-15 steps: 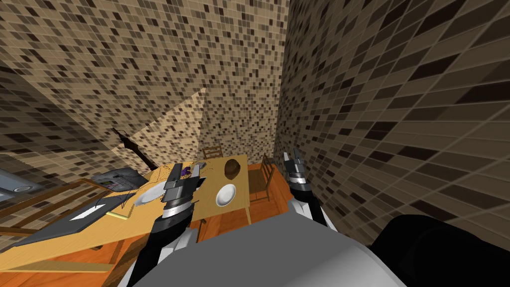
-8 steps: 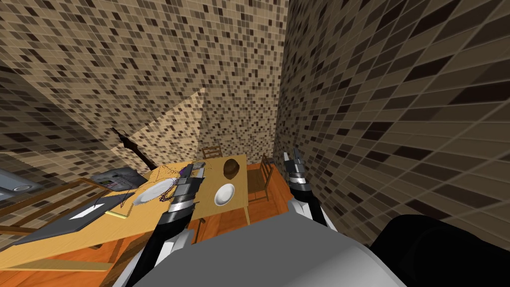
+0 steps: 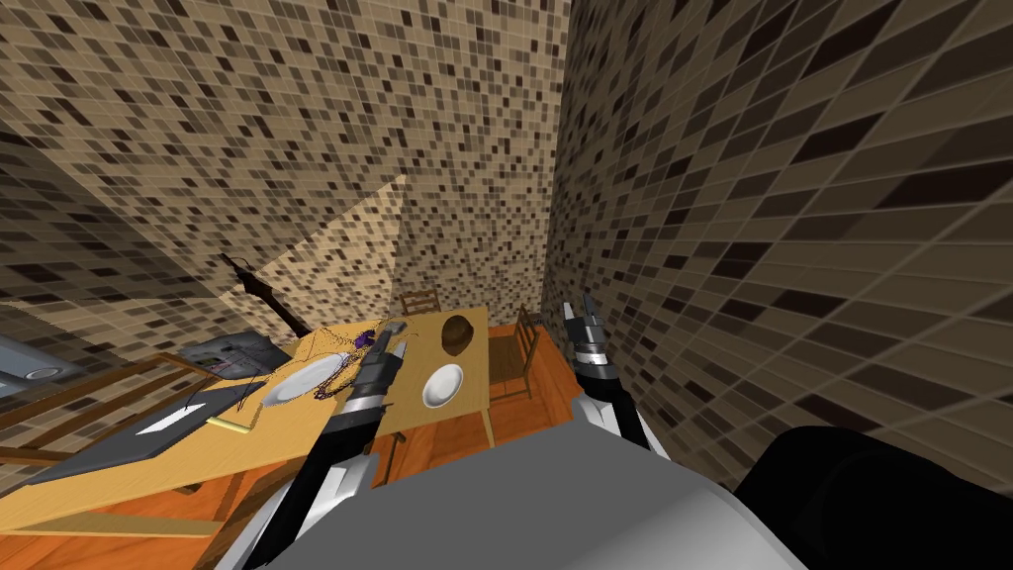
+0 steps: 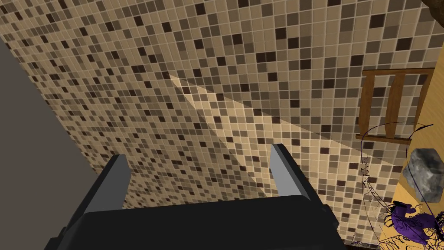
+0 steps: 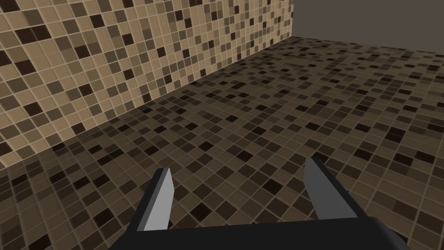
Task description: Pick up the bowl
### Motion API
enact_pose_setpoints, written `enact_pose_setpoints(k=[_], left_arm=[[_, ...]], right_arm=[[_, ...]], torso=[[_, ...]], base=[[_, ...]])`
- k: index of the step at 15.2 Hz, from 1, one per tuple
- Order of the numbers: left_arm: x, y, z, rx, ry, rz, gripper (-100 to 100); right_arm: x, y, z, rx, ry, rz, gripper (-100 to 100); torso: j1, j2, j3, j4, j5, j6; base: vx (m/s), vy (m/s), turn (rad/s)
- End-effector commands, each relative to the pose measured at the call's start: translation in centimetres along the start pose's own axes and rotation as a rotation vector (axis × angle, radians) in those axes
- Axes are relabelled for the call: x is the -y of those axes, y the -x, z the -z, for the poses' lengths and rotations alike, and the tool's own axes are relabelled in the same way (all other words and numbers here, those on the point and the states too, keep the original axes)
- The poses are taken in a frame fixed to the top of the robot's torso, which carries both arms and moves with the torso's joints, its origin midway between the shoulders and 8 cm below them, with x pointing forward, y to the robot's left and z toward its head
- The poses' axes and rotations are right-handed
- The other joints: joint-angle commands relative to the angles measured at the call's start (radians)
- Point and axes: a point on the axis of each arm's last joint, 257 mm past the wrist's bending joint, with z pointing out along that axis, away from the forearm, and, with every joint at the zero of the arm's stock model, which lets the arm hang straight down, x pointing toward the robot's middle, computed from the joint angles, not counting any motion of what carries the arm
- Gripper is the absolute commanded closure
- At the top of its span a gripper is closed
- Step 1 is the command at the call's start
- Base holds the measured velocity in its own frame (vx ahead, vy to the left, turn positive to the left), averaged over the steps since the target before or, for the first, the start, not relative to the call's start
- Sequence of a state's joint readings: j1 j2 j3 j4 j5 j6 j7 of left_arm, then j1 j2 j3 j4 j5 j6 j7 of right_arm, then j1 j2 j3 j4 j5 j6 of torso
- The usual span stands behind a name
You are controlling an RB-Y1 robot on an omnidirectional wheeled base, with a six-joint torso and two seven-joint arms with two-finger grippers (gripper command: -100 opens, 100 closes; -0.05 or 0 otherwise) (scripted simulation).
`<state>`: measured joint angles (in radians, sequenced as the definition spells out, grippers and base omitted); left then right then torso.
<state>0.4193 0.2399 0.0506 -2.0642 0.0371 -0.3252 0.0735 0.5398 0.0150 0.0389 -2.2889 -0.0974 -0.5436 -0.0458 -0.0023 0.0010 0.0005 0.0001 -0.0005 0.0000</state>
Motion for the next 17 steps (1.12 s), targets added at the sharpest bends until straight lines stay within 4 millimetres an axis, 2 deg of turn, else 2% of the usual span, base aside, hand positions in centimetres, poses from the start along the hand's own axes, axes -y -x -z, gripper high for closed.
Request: enact_pose_setpoints(k=[1, 2, 3, 4, 5, 6, 7, 9, 10, 11, 14, 16, 17], left_arm=[[-1.6, 0.5, -0.2, 0.007, 0.052, 0.0, -100], [-1.6, 0.5, -0.2, 0.007, 0.052, 0.0, -100], [-3.3, 1.2, -0.2, 0.016, 0.101, 0.0, -100], [-3.5, 1.2, -0.2, 0.016, 0.107, 0.0, -100], [-5.1, 2.0, -0.2, 0.028, 0.15, 0.001, -100], [-5.4, 2.0, -0.1, 0.029, 0.163, 0.001, -100], [-7.0, 2.8, -0.1, 0.042, 0.204, 0.004, -100], [-7.4, 2.8, 0.0, 0.044, 0.22, 0.005, -100], [-9.1, 3.6, 0.2, 0.06, 0.269, 0.01, -100], [-9.3, 3.6, 0.3, 0.061, 0.278, 0.01, -100], [-12.7, 5.3, 0.9, 0.098, 0.373, 0.025, -100], [-13.2, 5.3, 1.1, 0.1, 0.395, 0.026, -100], [-14.8, 6.1, 1.5, 0.121, 0.44, 0.037, -100]], right_arm=[[0.0, 0.0, 0.0, 0.0, 0.0, 0.0, 0], [0.0, 0.0, 0.0, 0.0, 0.0, 0.0, 0], [0.0, 0.0, 0.0, 0.0, 0.0, 0.0, 0], [0.0, 0.0, 0.0, 0.0, 0.0, 0.0, 0], [0.0, 0.0, 0.0, 0.0, 0.0, 0.0, 0], [0.0, 0.0, 0.0, 0.0, 0.0, 0.0, 0], [0.0, 0.0, 0.0, 0.0, 0.0, 0.0, 0], [0.0, 0.0, 0.0, 0.0, 0.0, 0.0, 0], [0.0, 0.0, 0.0, 0.0, 0.0, 0.0, 0], [0.0, 0.0, 0.0, 0.0, 0.0, 0.0, 0], [0.0, 0.0, 0.0, 0.0, 0.0, 0.0, 0], [0.0, 0.0, 0.0, 0.0, 0.0, 0.0, 0], [0.0, 0.0, 0.0, 0.0, 0.0, 0.0, 0]], torso=[[0.0, 0.0, 0.0, 0.0, 0.0, 0.0], [0.0, 0.0, 0.0, 0.0, 0.0, 0.0], [0.0, 0.0, 0.0, 0.0, 0.0, 0.0], [0.0, 0.0, 0.0, 0.0, 0.0, 0.0], [0.0, 0.0, 0.0, 0.0, 0.0, 0.0], [0.0, 0.0, 0.0, 0.0, 0.0, 0.0], [0.0, 0.0, 0.0, 0.0, 0.0, 0.0], [-0.001, 0.0, 0.0, 0.0, 0.0, 0.0], [0.0, 0.0, 0.0, 0.0, 0.0, 0.0], [0.0, 0.0, 0.0, 0.0, 0.0, 0.0], [-0.001, -0.001, 0.0, 0.0, 0.0, 0.0], [-0.001, 0.0, 0.0, 0.0, 0.0, 0.0], [0.0, 0.0, 0.0, 0.0, 0.0, 0.0]], base=[[-0.016, -0.038, 0.001], [-0.011, -0.031, 0.001], [-0.01, -0.032, -0.002], [-0.011, -0.032, 0.001], [-0.016, -0.039, -0.003], [-0.016, -0.04, -0.003], [-0.013, -0.045, -0.003], [-0.011, -0.038, 0.002], [-0.008, -0.032, -0.004], [-0.009, -0.032, -0.001], [-0.008, -0.044, -0.004], [-0.013, -0.038, 0.002], [-0.01, -0.033, -0.006]])
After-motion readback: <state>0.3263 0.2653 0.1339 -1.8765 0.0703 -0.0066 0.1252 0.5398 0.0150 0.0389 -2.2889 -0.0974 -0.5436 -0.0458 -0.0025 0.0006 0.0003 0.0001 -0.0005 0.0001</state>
